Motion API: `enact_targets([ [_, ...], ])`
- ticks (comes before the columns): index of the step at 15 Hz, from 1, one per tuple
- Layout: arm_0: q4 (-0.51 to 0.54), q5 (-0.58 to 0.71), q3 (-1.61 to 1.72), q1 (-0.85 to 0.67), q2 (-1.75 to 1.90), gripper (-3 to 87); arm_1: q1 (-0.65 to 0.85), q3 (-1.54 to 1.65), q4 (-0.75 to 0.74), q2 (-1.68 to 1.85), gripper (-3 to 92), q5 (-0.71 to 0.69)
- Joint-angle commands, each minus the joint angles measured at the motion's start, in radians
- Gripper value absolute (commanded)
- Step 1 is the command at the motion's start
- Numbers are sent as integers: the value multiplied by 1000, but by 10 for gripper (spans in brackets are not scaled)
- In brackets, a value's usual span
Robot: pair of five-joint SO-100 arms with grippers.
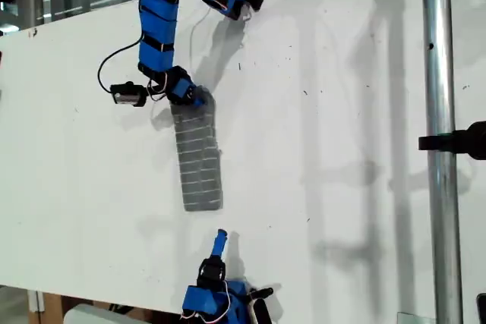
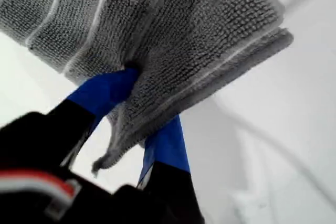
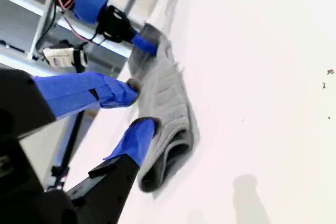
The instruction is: Grasp corners of a towel and fold twice.
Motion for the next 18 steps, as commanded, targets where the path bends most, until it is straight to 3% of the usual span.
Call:
enact_targets([
  [1,6,-12,-17,15,5,95,38,64,147,213,-2,5],
  [4,5,-5,-15,11,5,95,69,213,454,515,-3,110],
  [6,2,-3,0,9,5,98,15,241,534,624,-3,216],
  [8,-11,-6,34,11,5,98,-106,161,400,612,-3,227],
  [11,-28,-3,87,9,5,97,-278,-166,146,321,-3,222],
  [16,-48,-15,138,15,5,98,-304,-476,-77,-121,16,190],
  [17,-48,-15,140,15,5,98,-290,-483,-87,-158,220,199],
  [18,-49,-14,140,15,5,98,-267,-492,-94,-167,291,199],
])
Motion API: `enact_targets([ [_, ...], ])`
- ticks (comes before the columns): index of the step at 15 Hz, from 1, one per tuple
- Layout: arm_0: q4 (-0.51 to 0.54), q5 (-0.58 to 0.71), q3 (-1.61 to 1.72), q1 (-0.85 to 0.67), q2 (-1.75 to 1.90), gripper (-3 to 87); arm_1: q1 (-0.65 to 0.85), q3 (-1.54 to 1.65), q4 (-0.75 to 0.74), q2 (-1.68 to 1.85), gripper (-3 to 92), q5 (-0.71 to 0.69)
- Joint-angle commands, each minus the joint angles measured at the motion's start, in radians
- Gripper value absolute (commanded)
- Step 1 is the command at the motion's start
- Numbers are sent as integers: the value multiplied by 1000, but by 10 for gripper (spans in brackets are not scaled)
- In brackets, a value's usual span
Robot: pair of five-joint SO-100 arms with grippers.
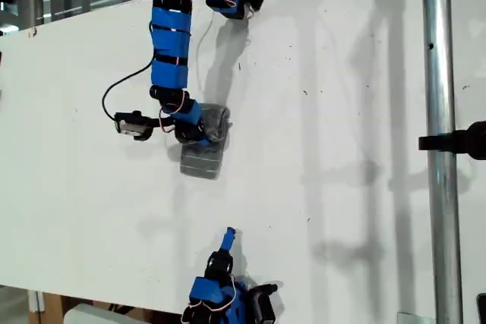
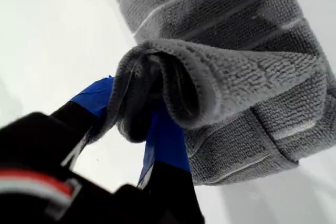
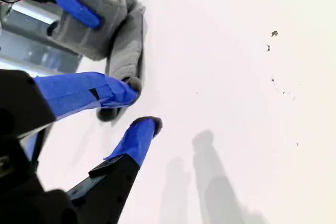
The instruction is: Grasp corners of a towel and fold twice.
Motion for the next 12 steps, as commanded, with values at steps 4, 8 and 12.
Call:
enact_targets([
  [4,-60,-9,-2,5,5,98,103,-106,-147,198,170,-44],
  [8,-80,3,38,-2,5,90,156,127,52,566,76,-61],
  [12,-72,-60,66,20,5,81,153,687,281,992,61,26],
])
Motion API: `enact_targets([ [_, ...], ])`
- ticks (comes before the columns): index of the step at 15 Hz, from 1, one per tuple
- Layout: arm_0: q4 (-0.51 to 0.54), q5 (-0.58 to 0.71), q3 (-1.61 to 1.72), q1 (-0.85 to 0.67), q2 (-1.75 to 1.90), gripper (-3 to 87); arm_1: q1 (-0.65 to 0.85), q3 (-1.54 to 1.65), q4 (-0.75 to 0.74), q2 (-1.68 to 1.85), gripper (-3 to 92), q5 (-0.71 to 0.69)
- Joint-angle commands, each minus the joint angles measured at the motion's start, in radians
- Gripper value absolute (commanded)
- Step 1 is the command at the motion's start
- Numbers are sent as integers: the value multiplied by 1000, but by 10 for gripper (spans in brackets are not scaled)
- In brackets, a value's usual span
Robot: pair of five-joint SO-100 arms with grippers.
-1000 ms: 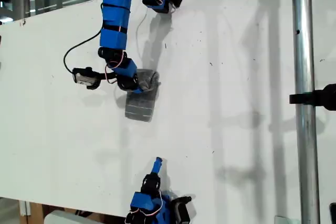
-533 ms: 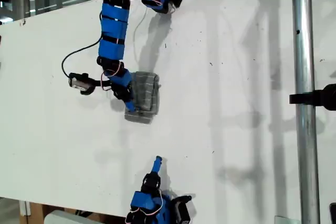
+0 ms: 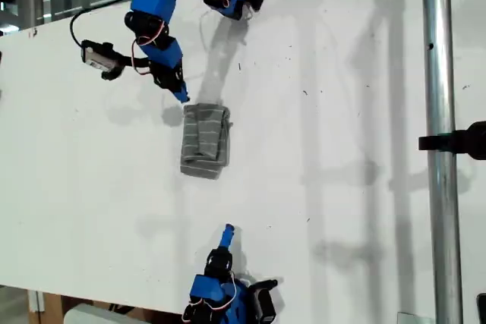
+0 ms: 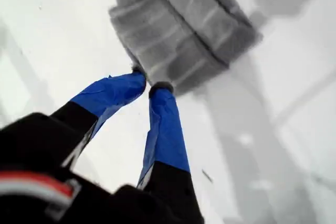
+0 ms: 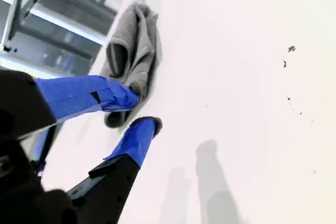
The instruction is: Grasp corners of a towel and fold twice.
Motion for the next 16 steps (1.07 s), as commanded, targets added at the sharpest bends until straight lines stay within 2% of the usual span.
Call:
enact_targets([
  [1,18,-38,11,41,5,75,11,308,14,252,59,54],
  [2,44,-86,11,61,5,73,11,451,11,380,56,81],
  [3,91,-241,12,77,5,74,8,565,25,522,52,115],
  [4,158,-331,12,84,5,73,0,638,58,650,49,132],
  [5,164,-235,12,84,5,72,8,706,100,787,38,156],
  [6,164,-12,12,83,5,72,8,775,147,946,32,187],
  [7,164,84,12,92,5,71,6,850,189,1143,-1,216],
  [8,164,175,12,91,5,70,2,859,202,1109,8,344],
  [11,164,175,12,87,5,70,-11,864,250,1129,59,368],
  [12,164,175,12,87,5,70,-52,864,288,1129,63,460],
  [16,164,175,12,87,5,70,-209,862,293,1129,64,479],
])
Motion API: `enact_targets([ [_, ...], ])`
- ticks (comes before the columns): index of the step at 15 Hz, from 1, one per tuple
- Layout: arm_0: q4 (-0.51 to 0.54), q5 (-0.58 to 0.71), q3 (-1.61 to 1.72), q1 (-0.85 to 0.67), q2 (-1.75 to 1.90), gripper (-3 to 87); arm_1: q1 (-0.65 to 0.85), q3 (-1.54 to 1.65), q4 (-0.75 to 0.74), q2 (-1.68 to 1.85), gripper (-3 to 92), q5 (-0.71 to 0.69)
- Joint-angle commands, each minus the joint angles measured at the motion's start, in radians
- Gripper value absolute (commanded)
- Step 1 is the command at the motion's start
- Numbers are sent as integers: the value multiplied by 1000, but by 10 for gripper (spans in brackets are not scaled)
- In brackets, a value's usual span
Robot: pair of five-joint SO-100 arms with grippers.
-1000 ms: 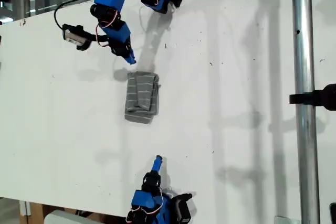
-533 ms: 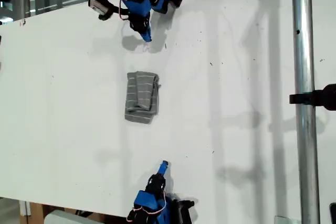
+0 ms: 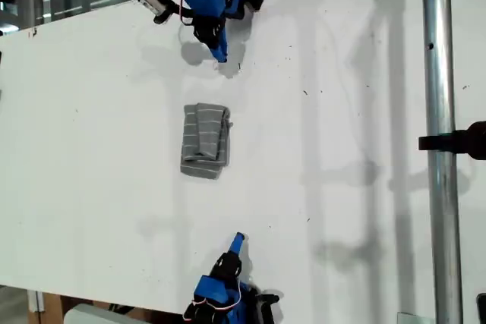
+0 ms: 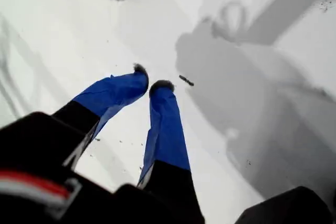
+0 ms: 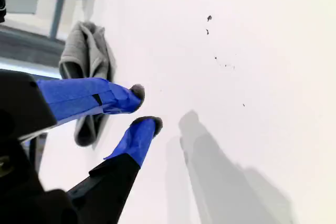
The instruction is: Grasp corners of a towel and fold twice.
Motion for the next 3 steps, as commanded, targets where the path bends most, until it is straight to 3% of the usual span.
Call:
enact_targets([
  [1,2,9,5,2,5,70,-52,-8,8,-2,64,8],
  [3,2,9,5,0,5,70,-72,-8,8,-2,64,8],
])
